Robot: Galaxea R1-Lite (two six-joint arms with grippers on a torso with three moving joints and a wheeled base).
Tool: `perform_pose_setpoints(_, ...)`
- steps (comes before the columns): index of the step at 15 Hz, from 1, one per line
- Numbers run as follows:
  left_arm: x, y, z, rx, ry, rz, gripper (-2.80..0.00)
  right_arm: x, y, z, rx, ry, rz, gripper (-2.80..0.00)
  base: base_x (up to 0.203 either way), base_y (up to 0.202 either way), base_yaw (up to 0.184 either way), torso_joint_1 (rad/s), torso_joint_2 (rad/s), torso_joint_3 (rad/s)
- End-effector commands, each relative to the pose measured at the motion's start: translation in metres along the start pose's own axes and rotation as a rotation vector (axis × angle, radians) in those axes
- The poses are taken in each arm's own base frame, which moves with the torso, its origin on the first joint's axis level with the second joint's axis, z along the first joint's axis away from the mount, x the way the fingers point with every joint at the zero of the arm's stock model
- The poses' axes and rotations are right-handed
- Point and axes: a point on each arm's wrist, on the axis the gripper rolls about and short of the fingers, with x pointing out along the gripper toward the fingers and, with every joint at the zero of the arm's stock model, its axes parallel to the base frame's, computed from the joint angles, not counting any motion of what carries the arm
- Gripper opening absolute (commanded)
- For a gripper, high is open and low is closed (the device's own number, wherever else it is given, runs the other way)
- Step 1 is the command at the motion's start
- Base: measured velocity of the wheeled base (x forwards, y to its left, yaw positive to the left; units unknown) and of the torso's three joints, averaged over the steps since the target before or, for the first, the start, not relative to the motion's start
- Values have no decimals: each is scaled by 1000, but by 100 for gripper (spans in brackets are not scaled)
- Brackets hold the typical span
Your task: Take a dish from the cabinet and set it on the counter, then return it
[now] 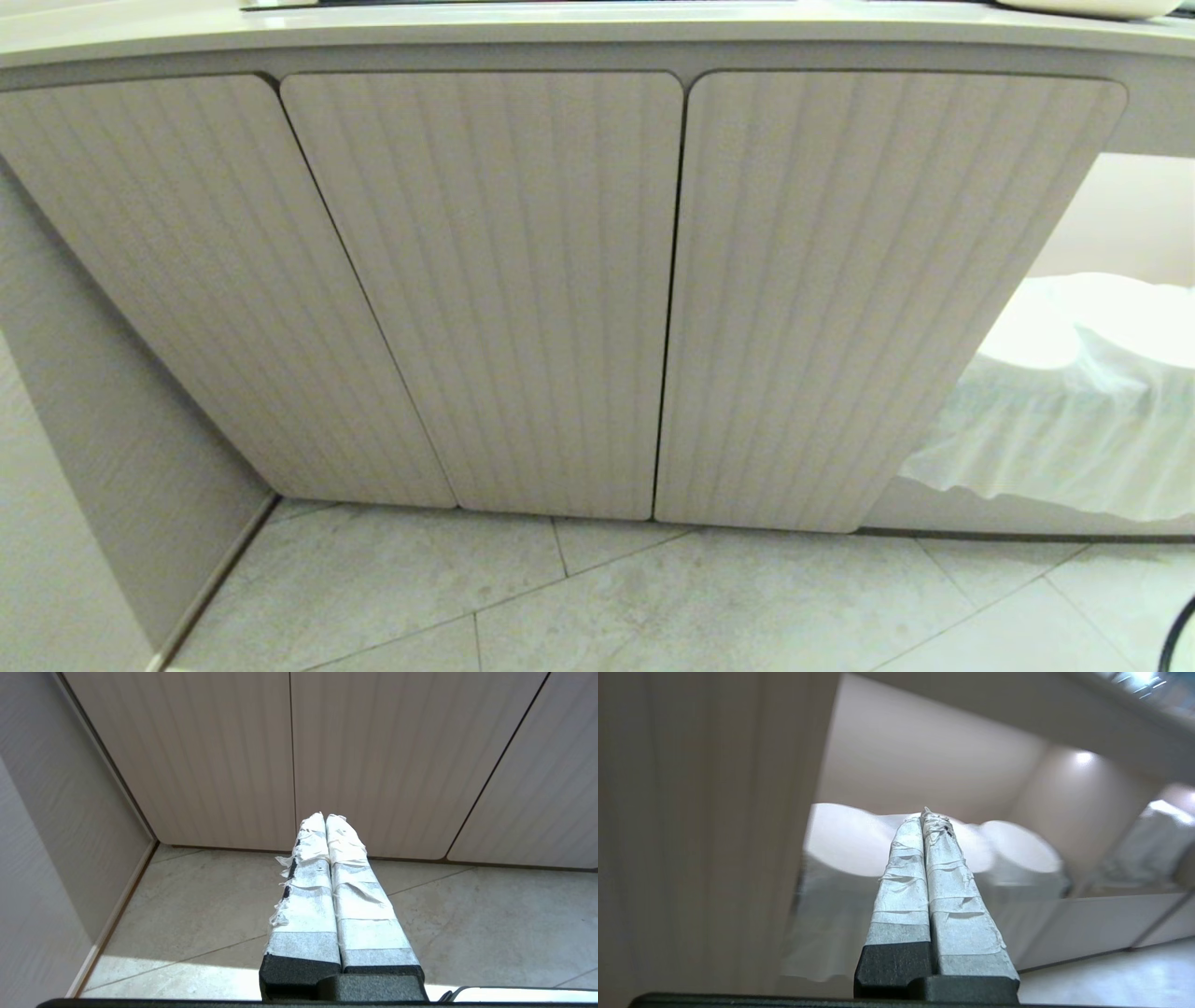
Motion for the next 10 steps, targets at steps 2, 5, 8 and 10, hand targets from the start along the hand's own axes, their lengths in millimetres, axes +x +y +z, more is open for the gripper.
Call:
perform_pose_setpoints(2, 0, 0, 0, 0, 0, 0, -280, -48, -35, 19, -25, -148, -85, -280, 0, 0, 0, 0, 0, 0)
perform_pose_setpoints(5, 0, 0, 0, 0, 0, 0, -280, -72, -37, 6, -90, -76, 49, -280, 0, 0, 0, 0, 0, 0)
perform_pose_setpoints(8, 0, 0, 0, 0, 0, 0, -280, -95, -33, -26, -107, 147, 243, -280, 0, 0, 0, 0, 0, 0)
perform_pose_setpoints(10, 0, 0, 0, 0, 0, 0, -280, -115, -35, -46, -72, 273, 324, -280, 0, 0, 0, 0, 0, 0)
